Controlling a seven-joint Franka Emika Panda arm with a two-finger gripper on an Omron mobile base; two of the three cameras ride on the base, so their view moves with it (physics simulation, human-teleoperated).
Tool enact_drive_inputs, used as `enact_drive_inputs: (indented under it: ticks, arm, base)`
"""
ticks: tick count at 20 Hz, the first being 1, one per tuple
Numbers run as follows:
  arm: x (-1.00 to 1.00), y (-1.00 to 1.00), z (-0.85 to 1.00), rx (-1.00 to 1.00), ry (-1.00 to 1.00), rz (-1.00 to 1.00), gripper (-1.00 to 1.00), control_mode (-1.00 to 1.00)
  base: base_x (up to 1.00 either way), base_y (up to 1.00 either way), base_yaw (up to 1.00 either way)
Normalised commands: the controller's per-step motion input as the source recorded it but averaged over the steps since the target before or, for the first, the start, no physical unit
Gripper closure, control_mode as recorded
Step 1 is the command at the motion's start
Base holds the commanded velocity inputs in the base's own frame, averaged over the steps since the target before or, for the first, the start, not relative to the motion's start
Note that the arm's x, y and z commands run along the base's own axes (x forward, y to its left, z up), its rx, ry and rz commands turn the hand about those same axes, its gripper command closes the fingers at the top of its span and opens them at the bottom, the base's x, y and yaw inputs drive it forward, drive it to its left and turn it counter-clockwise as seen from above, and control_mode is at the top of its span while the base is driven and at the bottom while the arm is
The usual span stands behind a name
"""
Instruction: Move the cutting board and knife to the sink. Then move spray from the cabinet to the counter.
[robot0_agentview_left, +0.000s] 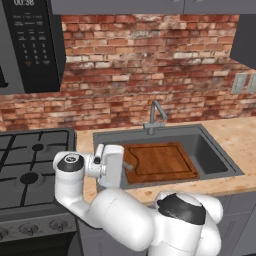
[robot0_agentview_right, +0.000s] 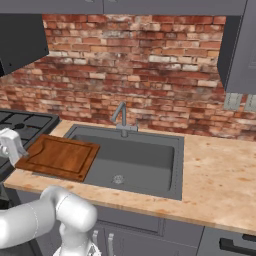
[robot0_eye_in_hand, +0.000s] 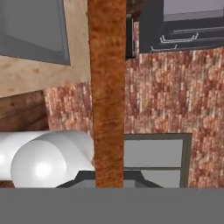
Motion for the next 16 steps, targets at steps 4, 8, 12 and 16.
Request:
enact_drive_inputs:
  ticks: [4,8,12,16]
  arm:
    - [0.19,-0.06,0.00,-0.02,0.14,0.00,1.00,-1.00]
    - [0.21,-0.03,0.00,0.00,0.14,0.00,1.00,-1.00]
    - [0.15,0.00,0.00,0.00,0.13,0.00,1.00,-1.00]
    - [0.08,-0.01,0.00,0.00,0.02,0.00,1.00,-1.00]
  base:
    - [0.00,0.00,0.00]
    - [0.00,0.00,0.00]
    - [0.00,0.00,0.00]
    - [0.00,0.00,0.00]
